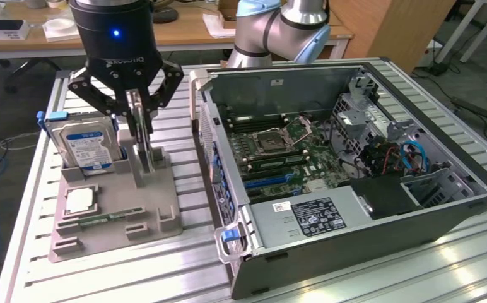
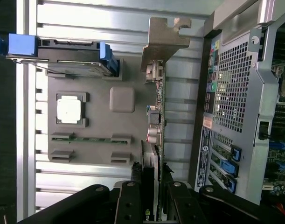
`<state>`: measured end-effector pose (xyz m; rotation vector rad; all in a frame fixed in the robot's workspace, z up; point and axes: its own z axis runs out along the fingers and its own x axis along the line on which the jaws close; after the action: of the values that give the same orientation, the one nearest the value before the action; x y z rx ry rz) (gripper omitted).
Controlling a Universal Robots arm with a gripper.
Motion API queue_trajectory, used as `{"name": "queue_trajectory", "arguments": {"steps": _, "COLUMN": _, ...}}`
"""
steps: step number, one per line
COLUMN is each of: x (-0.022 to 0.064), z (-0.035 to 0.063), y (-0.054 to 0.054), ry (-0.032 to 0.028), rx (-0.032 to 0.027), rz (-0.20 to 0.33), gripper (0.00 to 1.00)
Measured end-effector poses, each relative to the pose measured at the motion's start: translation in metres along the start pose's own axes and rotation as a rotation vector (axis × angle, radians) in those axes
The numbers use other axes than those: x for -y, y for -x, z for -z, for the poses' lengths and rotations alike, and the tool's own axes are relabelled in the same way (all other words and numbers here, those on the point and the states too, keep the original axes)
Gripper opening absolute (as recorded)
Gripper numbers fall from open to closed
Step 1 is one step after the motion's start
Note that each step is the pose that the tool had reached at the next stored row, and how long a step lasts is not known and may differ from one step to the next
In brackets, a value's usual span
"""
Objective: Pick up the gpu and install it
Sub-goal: 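Pick up the gpu and move the gpu toward the slot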
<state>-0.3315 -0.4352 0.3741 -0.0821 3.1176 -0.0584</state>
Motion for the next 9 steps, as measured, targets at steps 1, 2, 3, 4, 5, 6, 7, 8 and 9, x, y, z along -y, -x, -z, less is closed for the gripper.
{"name": "queue_trajectory", "arguments": {"steps": 1, "x": 0.0000, "z": 0.0004, "y": 0.0000, "ry": -0.0002, "rx": 0.0000, "rz": 0.000, "gripper": 0.27}}
{"name": "queue_trajectory", "arguments": {"steps": 2, "x": 0.0000, "z": 0.0008, "y": 0.0000, "ry": -0.0005, "rx": -0.0002, "rz": 0.000, "gripper": 0.27}}
{"name": "queue_trajectory", "arguments": {"steps": 3, "x": 0.0000, "z": 0.0013, "y": 0.0000, "ry": -0.0006, "rx": -0.0001, "rz": 0.000, "gripper": 0.27}}
{"name": "queue_trajectory", "arguments": {"steps": 4, "x": 0.0001, "z": 0.0018, "y": 0.0000, "ry": -0.0006, "rx": -0.0001, "rz": 0.000, "gripper": 0.27}}
{"name": "queue_trajectory", "arguments": {"steps": 5, "x": 0.0001, "z": 0.0026, "y": 0.0001, "ry": -0.0006, "rx": -0.0001, "rz": 0.000, "gripper": 0.27}}
{"name": "queue_trajectory", "arguments": {"steps": 6, "x": 0.0001, "z": 0.0036, "y": 0.0001, "ry": -0.0007, "rx": -0.0002, "rz": 0.000, "gripper": 0.27}}
{"name": "queue_trajectory", "arguments": {"steps": 7, "x": 0.0002, "z": 0.0048, "y": 0.0001, "ry": -0.0008, "rx": -0.0003, "rz": 0.000, "gripper": 0.27}}
{"name": "queue_trajectory", "arguments": {"steps": 8, "x": 0.0002, "z": 0.0059, "y": 0.0001, "ry": -0.0008, "rx": -0.0001, "rz": 0.000, "gripper": 0.27}}
{"name": "queue_trajectory", "arguments": {"steps": 9, "x": 0.0003, "z": 0.0070, "y": 0.0002, "ry": -0.0009, "rx": -0.0001, "rz": 0.000, "gripper": 0.27}}
